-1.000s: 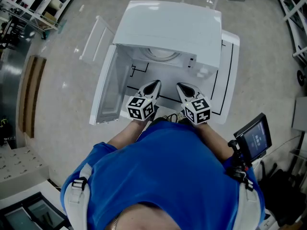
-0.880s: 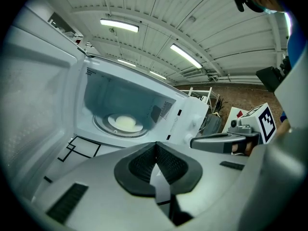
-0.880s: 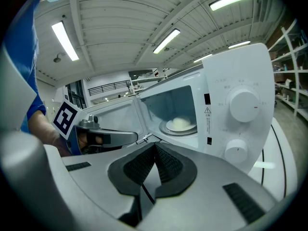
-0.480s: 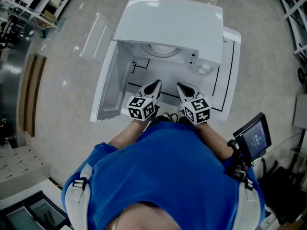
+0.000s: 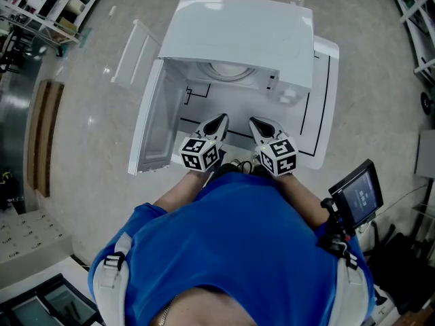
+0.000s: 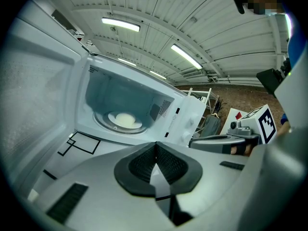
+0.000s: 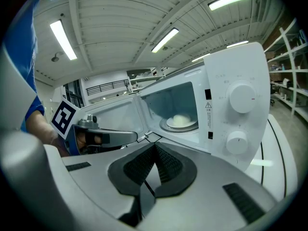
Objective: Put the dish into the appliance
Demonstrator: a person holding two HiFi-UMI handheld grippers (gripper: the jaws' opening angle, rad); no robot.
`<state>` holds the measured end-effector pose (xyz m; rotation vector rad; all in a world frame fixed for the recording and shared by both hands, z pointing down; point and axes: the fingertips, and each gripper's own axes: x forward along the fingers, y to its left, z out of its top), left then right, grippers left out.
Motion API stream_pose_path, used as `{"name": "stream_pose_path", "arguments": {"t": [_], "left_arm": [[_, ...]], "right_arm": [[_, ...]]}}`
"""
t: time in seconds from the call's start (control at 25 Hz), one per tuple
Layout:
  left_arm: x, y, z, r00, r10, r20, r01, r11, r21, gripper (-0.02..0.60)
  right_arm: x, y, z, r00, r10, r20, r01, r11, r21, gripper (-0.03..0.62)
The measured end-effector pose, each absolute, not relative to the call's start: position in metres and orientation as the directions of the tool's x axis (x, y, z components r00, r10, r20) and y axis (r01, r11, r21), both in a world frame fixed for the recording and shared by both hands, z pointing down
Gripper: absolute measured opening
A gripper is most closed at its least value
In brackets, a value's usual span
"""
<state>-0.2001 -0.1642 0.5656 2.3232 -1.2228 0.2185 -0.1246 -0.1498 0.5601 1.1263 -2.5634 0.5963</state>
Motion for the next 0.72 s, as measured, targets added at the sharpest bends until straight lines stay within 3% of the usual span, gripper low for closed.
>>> {"name": "stream_pose_path", "arguments": {"t": [0.72], "left_arm": [[-0.188, -0.174, 0.569, 0.606, -0.708, 0.362, -0.791, -0.491, 0.365, 0.008]], "right_arm": [[-0.119, -0.156, 0.563, -0.645, -0.644, 0.411, -0.76, 0.596, -0.258, 0.002]]}}
